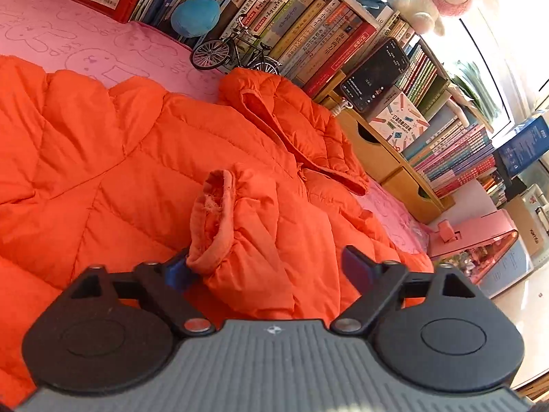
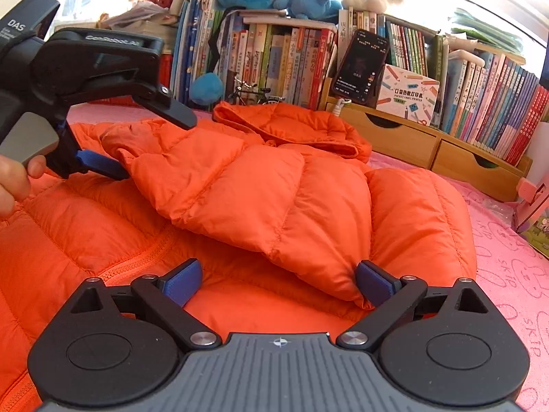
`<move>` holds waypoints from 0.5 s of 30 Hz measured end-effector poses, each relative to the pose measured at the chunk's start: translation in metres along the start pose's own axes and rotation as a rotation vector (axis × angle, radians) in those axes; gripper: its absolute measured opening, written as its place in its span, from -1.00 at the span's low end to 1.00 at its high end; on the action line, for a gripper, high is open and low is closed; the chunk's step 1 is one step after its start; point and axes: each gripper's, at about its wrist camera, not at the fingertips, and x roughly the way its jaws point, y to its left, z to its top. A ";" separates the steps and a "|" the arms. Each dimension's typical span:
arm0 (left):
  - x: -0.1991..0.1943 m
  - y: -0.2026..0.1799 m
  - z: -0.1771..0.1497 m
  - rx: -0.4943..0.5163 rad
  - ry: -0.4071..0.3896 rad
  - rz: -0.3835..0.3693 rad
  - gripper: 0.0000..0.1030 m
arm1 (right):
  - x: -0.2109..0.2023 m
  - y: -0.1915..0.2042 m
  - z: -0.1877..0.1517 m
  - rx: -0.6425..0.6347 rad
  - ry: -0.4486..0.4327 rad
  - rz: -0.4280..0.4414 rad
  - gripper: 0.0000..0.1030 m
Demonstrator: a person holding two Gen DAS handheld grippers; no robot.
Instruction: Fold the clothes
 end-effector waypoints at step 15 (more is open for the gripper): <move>-0.023 0.021 0.035 0.134 -0.206 0.124 -0.71 | -0.004 -0.037 0.010 0.015 -0.057 -0.266 0.92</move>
